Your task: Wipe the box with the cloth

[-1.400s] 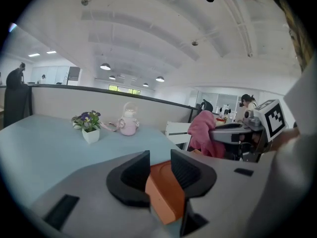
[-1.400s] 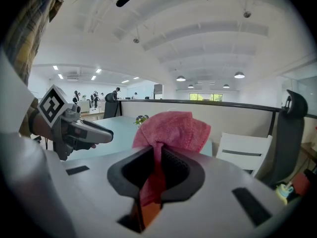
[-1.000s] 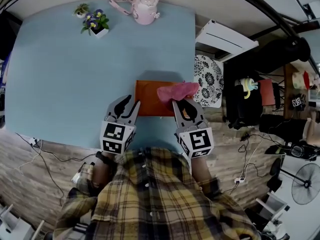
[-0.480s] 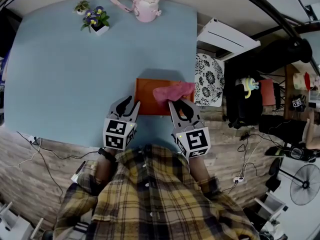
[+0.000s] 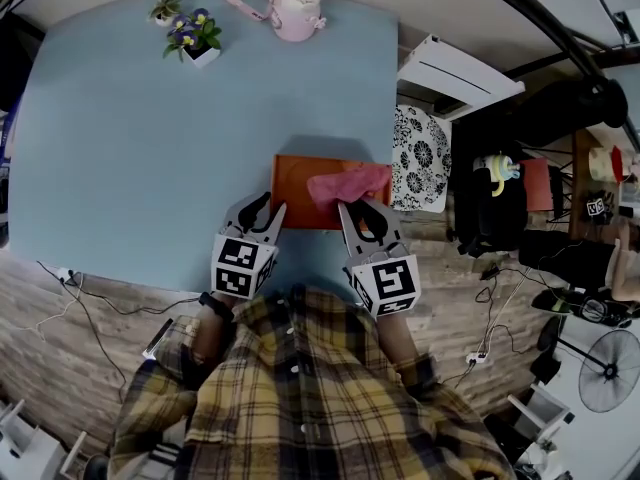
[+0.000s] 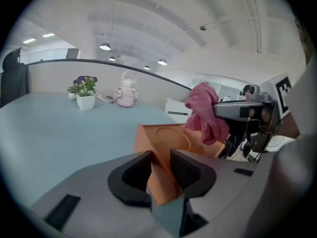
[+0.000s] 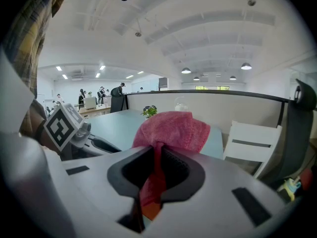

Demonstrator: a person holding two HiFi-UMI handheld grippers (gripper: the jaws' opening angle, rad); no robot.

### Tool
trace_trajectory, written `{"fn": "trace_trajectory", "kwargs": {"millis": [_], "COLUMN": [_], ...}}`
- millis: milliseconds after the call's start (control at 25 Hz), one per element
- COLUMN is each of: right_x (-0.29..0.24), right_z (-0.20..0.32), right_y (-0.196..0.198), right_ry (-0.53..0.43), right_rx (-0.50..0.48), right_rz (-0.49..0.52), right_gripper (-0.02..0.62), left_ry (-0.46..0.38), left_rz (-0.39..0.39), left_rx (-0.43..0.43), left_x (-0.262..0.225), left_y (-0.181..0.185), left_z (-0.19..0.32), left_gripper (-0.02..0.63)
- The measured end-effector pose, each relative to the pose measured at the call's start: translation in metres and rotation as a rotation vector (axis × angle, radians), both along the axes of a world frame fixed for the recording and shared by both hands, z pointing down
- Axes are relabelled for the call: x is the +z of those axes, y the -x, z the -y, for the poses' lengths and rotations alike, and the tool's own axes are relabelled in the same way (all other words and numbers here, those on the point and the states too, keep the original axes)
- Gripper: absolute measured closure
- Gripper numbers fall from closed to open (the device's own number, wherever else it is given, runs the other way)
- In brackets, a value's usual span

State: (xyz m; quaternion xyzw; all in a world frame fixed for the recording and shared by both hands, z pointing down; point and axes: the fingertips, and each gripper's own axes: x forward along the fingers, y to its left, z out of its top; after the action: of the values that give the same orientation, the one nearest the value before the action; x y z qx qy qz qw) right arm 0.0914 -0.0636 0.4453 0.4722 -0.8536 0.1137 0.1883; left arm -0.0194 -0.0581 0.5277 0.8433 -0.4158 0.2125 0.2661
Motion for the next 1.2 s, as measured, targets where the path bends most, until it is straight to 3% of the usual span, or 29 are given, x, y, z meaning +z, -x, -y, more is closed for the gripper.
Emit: {"fn": "trace_trajectory", "kwargs": {"millis": [280,600,880,1200], "right_x": [0.002,-0.004,0.016,0.048], "right_z": [0.002,0.022,0.041,0.055], "right_y": [0.002,0.026,0.066,0.091], "right_ry": [0.004,-0.026,0.010,0.087], "right_rx": [-0.011,-0.144,-0.320,-0.457], "right_rz": [-0.001,-0.037,-0.126,-0.282], "right_gripper": [0.548,0.548,0.548,0.548], "left_ry": [-0.008,-0.012,-0.013,-0.018], "left_rz": [-0.010,-0.011,-0.010,-0.009], "left_rx": [-0.007,-0.004,-0.002,-0.004], "left_x": [0.000,-0.001,0.000,0.000], "left_y": [0.000,0.000,0.000,0.000], "left_z": [0.000,0.000,0.001,0.000], "left_gripper": [0.491,0.491,0.491,0.490]}}
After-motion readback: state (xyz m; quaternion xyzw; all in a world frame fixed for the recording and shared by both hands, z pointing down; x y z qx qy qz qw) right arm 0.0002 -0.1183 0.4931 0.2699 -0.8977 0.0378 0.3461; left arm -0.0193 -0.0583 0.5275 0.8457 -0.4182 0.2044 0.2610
